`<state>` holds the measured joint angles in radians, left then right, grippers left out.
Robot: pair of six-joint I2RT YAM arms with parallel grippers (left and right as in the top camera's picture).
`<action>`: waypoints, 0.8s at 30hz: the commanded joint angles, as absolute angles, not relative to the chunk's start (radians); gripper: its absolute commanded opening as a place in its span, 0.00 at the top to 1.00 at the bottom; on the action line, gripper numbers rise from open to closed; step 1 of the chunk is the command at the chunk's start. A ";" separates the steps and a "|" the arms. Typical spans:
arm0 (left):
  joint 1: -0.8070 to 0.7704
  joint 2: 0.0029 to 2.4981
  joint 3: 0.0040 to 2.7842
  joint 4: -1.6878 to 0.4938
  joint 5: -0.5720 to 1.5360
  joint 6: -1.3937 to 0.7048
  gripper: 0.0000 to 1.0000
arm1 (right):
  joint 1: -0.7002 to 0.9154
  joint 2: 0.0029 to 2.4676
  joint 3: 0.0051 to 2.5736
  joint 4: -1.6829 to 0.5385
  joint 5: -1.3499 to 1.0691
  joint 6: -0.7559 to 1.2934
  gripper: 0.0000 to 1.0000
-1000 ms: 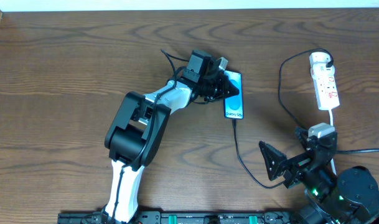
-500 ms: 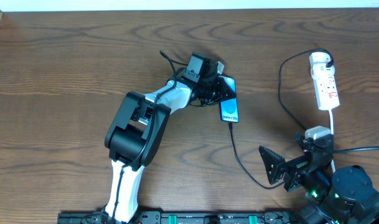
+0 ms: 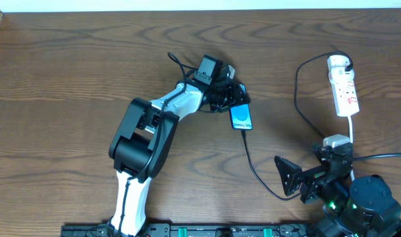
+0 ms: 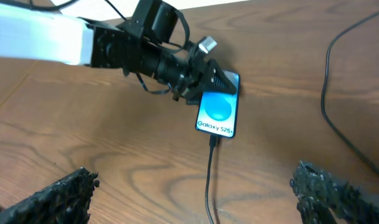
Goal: Plug charger to phone and switch on socket
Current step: 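Lower the phone flat onto the table with the left gripper and release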
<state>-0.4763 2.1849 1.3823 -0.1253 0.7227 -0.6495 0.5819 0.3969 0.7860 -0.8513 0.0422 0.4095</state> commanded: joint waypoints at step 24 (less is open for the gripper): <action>-0.472 2.198 1.371 -0.258 0.307 -0.628 0.24 | 0.582 0.395 0.796 -0.905 0.076 0.434 0.01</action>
<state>-0.4812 2.1391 1.4086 -0.2142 0.4831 -0.6464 0.5819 0.3969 0.7860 -0.9131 0.0513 0.4213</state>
